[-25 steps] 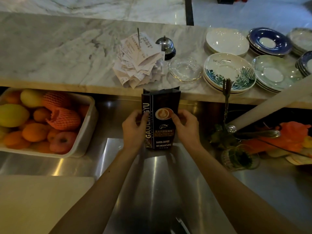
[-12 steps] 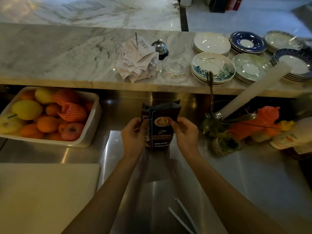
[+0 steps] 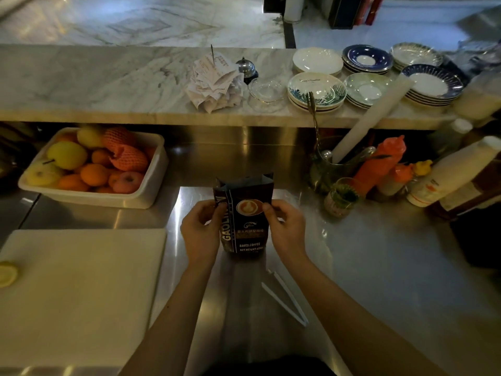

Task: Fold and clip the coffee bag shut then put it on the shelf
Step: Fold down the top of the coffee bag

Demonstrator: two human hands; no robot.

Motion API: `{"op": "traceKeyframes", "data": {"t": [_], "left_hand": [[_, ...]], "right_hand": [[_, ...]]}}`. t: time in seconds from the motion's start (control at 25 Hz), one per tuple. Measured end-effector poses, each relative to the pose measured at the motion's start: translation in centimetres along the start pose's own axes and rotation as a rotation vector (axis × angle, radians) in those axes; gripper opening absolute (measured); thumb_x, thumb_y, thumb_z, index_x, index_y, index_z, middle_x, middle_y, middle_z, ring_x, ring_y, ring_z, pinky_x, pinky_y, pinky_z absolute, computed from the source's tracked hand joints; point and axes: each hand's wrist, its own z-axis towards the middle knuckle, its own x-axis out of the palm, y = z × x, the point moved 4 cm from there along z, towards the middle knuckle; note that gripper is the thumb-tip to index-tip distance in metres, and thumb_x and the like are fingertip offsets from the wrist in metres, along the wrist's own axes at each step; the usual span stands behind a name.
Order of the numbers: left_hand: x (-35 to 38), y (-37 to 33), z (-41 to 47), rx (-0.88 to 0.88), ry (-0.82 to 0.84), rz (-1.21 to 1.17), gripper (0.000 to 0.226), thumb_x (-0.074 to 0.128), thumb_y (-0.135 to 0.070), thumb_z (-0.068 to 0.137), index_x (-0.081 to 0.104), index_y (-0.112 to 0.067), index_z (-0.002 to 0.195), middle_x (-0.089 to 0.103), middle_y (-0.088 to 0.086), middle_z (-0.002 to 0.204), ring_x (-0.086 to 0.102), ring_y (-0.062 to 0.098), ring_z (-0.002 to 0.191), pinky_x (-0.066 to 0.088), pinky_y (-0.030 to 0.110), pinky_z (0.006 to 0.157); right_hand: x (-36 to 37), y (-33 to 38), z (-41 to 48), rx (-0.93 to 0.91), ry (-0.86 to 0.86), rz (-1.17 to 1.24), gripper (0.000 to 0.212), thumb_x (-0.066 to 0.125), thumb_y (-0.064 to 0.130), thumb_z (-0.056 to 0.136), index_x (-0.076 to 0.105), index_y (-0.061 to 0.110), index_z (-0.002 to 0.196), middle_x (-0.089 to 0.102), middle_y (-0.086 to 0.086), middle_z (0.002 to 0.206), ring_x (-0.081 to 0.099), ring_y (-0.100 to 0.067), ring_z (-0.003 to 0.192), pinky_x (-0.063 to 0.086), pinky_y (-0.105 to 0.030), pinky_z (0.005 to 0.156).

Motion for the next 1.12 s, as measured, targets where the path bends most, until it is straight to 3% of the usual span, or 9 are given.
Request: {"op": "traceKeyframes", "data": {"t": [0.16,0.36,0.48,0.56,0.72,0.8,0.96,1.04,1.12], "left_hand": [[-2.0,0.7,-3.4,-0.088,-0.080,-0.027,0.008,0.072,-0.020,0.084,0.073,-0.012,0.084,0.075,0.008,0.081,0.073,0.024,0.078,0.059,0.051,0.078],[-3.7,0.1,-6.4,-0.102,-0.143,-0.019,0.017,0.073,-0.019,0.083,0.071,-0.030,0.070,0.072,-0.002,0.069,0.070,0.020,0.069,0.059,0.049,0.073],[-4.7,0.5,-6.9,-0.099,-0.144,-0.018,0.014,0.073,-0.019,0.083,0.071,-0.028,0.072,0.073,0.001,0.073,0.071,0.025,0.073,0.059,0.048,0.074],[-5.3,0.9,-6.6,-0.089,-0.120,-0.021,0.011,0.073,-0.017,0.083,0.072,-0.023,0.074,0.073,0.005,0.076,0.071,0.024,0.075,0.058,0.042,0.074],[-6.4,1.5,-5.7,-0.040,-0.034,-0.003,0.005,0.072,-0.006,0.083,0.073,-0.012,0.084,0.073,0.009,0.090,0.068,0.004,0.080,0.051,0.013,0.073],[-6.9,1.8,-5.5,-0.037,0.010,-0.039,0.010,0.072,0.000,0.082,0.072,-0.008,0.088,0.072,0.009,0.098,0.068,0.002,0.085,0.053,0.014,0.075],[-7.3,1.8,-5.0,-0.027,0.106,-0.053,0.029,0.075,-0.005,0.080,0.064,-0.029,0.094,0.071,-0.003,0.098,0.070,0.012,0.095,0.057,0.031,0.087],[-7.1,1.2,-4.9,0.005,0.155,0.005,0.035,0.076,-0.013,0.081,0.058,-0.027,0.108,0.068,-0.013,0.102,0.067,0.010,0.100,0.054,0.026,0.087],[-6.9,0.5,-4.8,0.076,0.181,0.097,0.036,0.072,-0.019,0.084,0.057,-0.026,0.116,0.064,-0.020,0.106,0.063,0.004,0.103,0.049,0.018,0.089]], "right_hand": [[0.0,-0.4,-2.7,0.014,0.034,-0.041,0.016,0.058,0.026,0.094,0.069,0.014,0.096,0.069,0.008,0.090,0.065,0.000,0.084,0.051,-0.007,0.068],[0.2,-1.4,-5.3,0.052,0.077,-0.004,0.017,0.058,0.025,0.094,0.070,0.013,0.098,0.071,0.003,0.094,0.066,-0.004,0.088,0.051,-0.006,0.069],[0.7,-1.8,-6.3,0.049,0.088,-0.029,0.020,0.058,0.028,0.094,0.069,0.013,0.101,0.071,0.002,0.098,0.066,-0.005,0.091,0.052,-0.008,0.072],[1.2,-1.9,-6.8,0.050,0.085,-0.035,0.021,0.058,0.029,0.093,0.069,0.013,0.103,0.071,0.002,0.099,0.066,-0.005,0.092,0.052,-0.007,0.073],[2.1,-2.1,-7.6,0.039,0.050,-0.079,0.016,0.061,0.024,0.092,0.068,0.011,0.099,0.070,0.003,0.095,0.066,-0.004,0.087,0.051,-0.005,0.070],[2.2,-2.1,-7.9,0.034,0.034,-0.103,0.014,0.064,0.022,0.090,0.068,0.012,0.098,0.069,0.002,0.096,0.065,-0.004,0.088,0.054,-0.009,0.074],[2.1,-1.3,-7.9,-0.019,0.026,-0.117,0.021,0.068,0.021,0.087,0.065,0.014,0.106,0.056,0.009,0.120,0.060,0.000,0.101,0.054,-0.016,0.085],[2.2,-0.5,-7.7,-0.030,0.045,-0.094,0.024,0.067,0.019,0.088,0.060,0.016,0.110,0.059,0.010,0.117,0.061,-0.003,0.103,0.054,-0.024,0.091],[2.4,0.5,-7.5,-0.051,0.069,-0.072,0.015,0.066,0.017,0.089,0.056,0.020,0.101,0.063,0.013,0.103,0.063,-0.008,0.102,0.055,-0.035,0.093]]}}
